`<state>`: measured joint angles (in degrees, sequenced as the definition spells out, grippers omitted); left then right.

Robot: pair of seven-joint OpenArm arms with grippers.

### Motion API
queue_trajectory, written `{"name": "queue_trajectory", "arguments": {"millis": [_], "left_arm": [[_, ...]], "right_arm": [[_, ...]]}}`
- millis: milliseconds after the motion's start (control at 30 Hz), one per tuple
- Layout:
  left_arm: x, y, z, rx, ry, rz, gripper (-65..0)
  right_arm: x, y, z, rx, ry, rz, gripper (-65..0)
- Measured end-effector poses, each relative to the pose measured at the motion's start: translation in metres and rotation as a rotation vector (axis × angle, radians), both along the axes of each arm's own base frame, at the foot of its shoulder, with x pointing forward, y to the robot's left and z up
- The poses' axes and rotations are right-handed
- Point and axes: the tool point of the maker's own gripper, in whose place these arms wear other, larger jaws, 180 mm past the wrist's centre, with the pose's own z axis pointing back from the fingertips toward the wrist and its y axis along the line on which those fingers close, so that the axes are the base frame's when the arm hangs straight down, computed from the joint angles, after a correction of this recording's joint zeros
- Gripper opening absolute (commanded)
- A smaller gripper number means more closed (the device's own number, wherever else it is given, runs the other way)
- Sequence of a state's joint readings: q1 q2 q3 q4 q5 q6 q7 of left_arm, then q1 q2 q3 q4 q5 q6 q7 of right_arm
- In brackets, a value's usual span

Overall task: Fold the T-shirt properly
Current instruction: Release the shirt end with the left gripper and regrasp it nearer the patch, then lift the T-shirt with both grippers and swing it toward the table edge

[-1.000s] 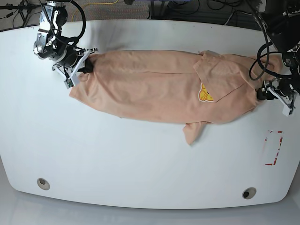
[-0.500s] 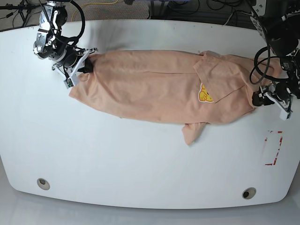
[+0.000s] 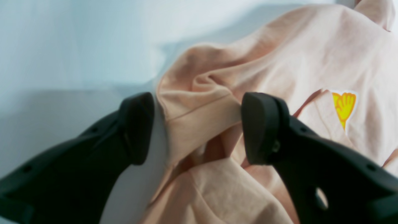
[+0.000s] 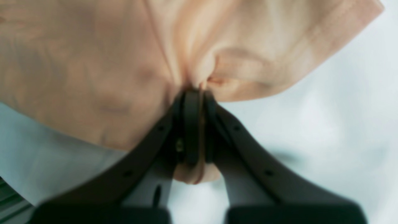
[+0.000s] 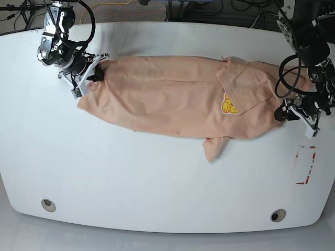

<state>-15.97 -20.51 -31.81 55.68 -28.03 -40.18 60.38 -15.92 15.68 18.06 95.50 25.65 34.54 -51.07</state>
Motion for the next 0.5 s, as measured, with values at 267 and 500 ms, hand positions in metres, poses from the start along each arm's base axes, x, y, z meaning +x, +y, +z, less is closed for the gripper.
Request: {"name": "queue_trajectory", "arguments": {"millis": [267, 500], "left_arm": [[0.002, -0.017, -0.006, -0.017, 0.015, -0.029, -42.6], [0.005, -0.040, -0.012, -0.030, 0.022, -0.078, -63.2]], "right_arm": [[0.002, 0.000, 0.001, -0.001, -0.005, 0.000, -65.0], [0.007, 0.007, 0.001, 0.012, -0.012, -0.009, -65.0]]}}
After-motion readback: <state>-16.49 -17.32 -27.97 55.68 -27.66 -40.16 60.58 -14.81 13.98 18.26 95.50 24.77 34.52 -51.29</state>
